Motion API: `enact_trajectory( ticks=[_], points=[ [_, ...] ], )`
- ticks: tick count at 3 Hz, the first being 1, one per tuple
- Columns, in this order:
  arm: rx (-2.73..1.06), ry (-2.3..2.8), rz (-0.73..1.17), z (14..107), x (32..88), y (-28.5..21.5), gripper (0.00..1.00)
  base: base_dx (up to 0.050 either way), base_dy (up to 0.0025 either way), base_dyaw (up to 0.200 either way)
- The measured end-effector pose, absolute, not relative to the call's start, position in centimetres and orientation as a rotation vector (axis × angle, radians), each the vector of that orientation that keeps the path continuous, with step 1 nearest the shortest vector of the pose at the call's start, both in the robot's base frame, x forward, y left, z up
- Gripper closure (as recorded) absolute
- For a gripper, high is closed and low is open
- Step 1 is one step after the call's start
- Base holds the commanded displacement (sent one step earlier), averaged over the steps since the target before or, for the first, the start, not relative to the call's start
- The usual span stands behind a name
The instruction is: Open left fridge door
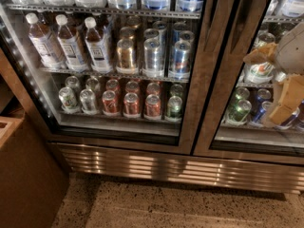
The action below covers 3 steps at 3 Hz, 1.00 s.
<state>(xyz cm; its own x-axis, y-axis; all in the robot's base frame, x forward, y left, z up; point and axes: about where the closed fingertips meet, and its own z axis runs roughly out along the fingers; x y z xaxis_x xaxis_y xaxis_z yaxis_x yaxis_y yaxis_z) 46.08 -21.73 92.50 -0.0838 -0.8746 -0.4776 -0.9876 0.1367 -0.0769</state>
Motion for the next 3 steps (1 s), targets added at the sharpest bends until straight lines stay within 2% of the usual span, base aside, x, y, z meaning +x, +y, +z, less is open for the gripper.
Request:
enact_trajectory(
  ticks=[1, 3],
  points=[
    [-1.772, 1.835, 0.575, 92.83, 46.12, -21.38, 0.0, 0.0, 0.0, 0.0],
    [-1.752, 1.806, 0.596, 93.16, 46.55, -20.66, 0.0, 0.0, 0.0, 0.0]
  ],
)
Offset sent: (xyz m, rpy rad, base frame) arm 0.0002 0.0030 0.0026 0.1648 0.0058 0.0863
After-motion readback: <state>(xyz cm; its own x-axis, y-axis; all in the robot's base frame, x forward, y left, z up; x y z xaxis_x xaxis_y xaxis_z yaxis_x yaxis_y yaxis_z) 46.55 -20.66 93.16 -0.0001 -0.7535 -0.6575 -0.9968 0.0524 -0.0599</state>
